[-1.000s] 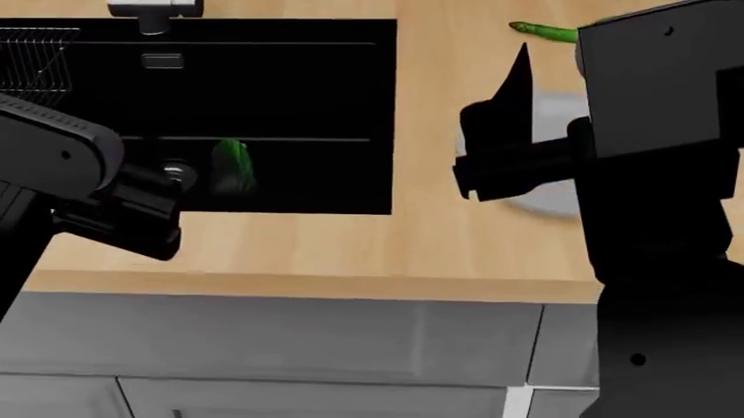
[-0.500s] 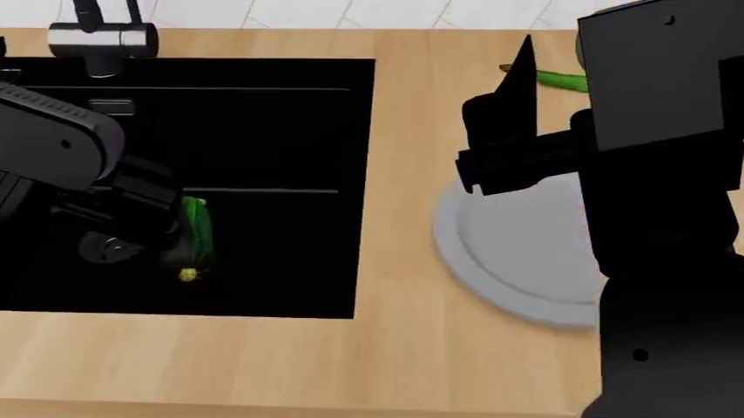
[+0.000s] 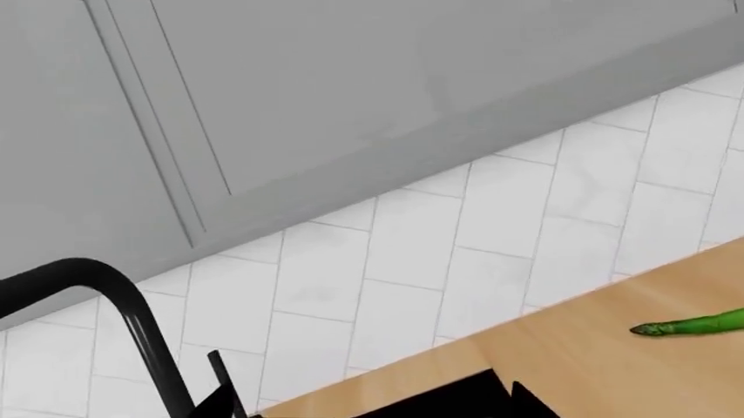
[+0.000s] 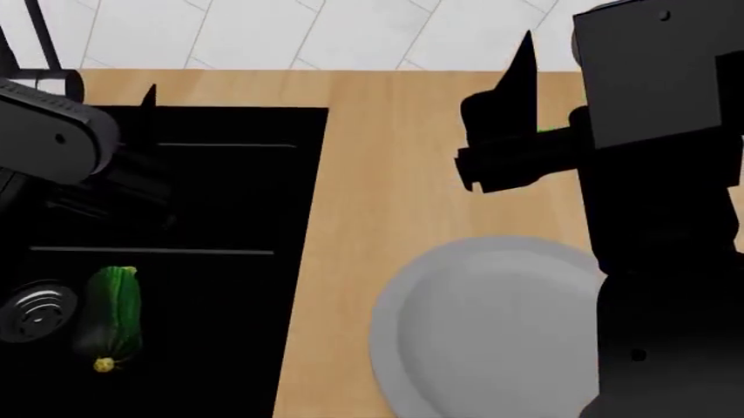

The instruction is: Pick the zucchini from the sink and place it on the plate located on the counter

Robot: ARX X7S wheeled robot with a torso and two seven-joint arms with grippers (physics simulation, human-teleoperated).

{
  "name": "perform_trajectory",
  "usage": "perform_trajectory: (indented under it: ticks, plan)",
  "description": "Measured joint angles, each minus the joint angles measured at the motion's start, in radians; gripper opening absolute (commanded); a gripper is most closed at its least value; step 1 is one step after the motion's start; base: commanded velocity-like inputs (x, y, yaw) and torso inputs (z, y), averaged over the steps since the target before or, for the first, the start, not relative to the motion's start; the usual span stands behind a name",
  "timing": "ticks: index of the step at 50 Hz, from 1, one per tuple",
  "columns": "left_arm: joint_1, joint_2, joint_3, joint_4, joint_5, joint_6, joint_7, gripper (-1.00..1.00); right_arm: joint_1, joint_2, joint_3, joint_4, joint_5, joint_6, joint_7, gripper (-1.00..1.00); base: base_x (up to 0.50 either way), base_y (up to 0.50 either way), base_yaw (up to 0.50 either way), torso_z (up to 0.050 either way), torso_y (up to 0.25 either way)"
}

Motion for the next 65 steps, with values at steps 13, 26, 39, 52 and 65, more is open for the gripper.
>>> perform_trajectory:
  ticks: [13,26,39,52,65]
  plan:
    - [0.021,0.017,-0.033,0.01,0.019,0.014,-0.031,1.0,-0.023,-0.008,0.003,-0.014,0.001,-0.015,0.01,1.0,0.0,0.0,0.0,0.0,0.0]
    - [0.052,0.033,-0.055,0.008,0.041,0.029,-0.048,1.0,-0.058,-0.025,0.007,-0.016,-0.022,-0.045,0.001,1.0,0.0,0.0,0.0,0.0,0.0]
    - [0.062,0.048,-0.042,0.0,0.146,0.01,0.004,1.0,-0.057,-0.08,0.003,-0.014,-0.2,-0.052,-0.134,1.0,0.0,0.0,0.0,0.0,-0.017]
    - [0.059,0.079,-0.021,-0.02,0.277,0.005,0.091,1.0,-0.041,-0.087,-0.006,-0.016,-0.25,-0.041,-0.172,1.0,0.0,0.0,0.0,0.0,-0.187]
    - [0.047,0.118,-0.012,-0.07,0.433,0.003,0.227,1.0,-0.024,-0.082,-0.012,-0.019,-0.262,-0.023,-0.187,1.0,0.0,0.0,0.0,0.0,-0.071]
